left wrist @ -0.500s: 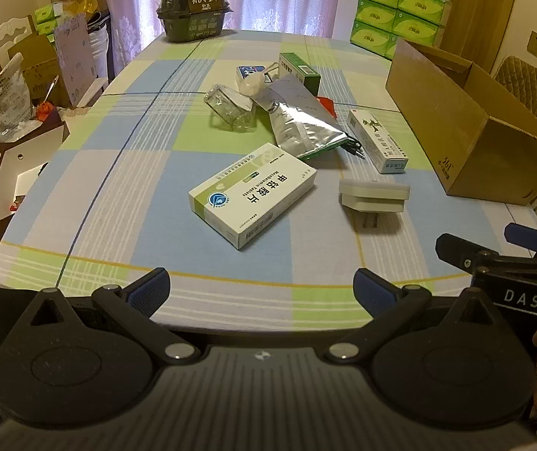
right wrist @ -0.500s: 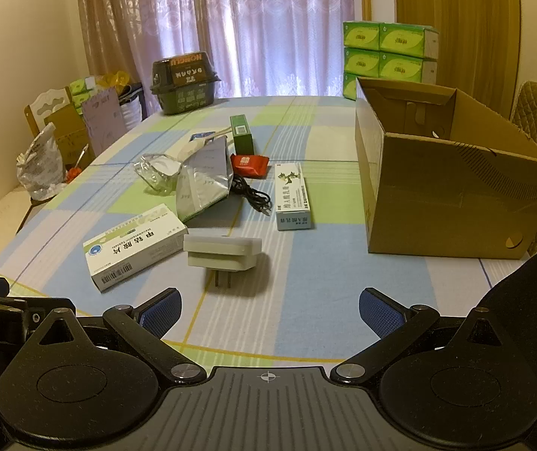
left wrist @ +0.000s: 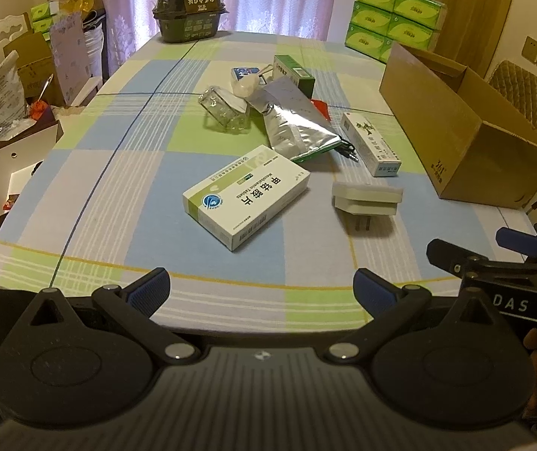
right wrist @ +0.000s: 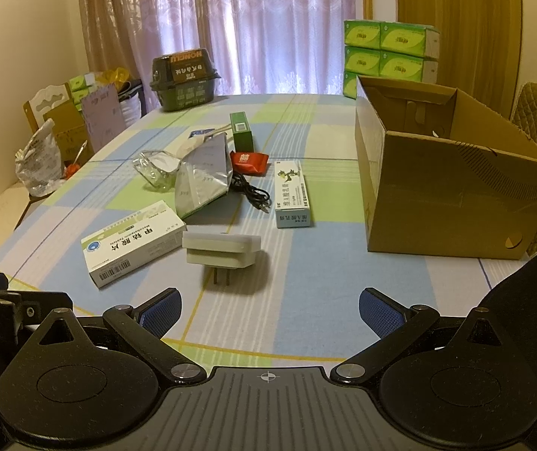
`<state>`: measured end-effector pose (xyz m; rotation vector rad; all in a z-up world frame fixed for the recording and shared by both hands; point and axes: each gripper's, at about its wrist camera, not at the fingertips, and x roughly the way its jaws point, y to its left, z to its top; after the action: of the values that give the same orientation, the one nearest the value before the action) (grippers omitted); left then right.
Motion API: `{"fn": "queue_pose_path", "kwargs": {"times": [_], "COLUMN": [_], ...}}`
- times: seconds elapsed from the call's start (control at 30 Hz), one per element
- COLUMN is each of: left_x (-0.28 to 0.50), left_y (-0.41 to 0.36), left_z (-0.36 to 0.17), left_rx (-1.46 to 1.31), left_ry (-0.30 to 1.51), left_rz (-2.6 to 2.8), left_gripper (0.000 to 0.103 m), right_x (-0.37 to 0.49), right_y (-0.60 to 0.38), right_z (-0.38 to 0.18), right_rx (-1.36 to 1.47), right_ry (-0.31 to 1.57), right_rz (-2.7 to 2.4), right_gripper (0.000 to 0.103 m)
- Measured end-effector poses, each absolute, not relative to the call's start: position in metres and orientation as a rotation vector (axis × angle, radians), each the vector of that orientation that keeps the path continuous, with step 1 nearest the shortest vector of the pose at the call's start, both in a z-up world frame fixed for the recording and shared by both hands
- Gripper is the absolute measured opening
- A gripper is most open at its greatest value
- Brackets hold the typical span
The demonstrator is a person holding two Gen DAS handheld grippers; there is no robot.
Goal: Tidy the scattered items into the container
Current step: 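Grasp the white Mecobalamin medicine box with left tool while right grasps white plug adapter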
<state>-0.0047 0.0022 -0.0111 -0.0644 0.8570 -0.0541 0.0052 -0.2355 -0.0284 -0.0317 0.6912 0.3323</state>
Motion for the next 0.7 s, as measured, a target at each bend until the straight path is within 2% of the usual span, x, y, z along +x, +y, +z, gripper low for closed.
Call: {"fn": "queue_pose_path", "kwargs": {"times": [0.7], "left_x": [0.049], "left_y": [0.035], "left_z": [0.01], "left_rx": [0.127], "left_ry": [0.802], "left_rz": [-0.229], "left_gripper": [0.102], "right_x": [0.036], "right_y": [-0.198], "right_z": [-0.016], "right_rx": [-0.023], "right_ry": [0.694], "right_rz": [0.379], "right_gripper": [0.103]}}
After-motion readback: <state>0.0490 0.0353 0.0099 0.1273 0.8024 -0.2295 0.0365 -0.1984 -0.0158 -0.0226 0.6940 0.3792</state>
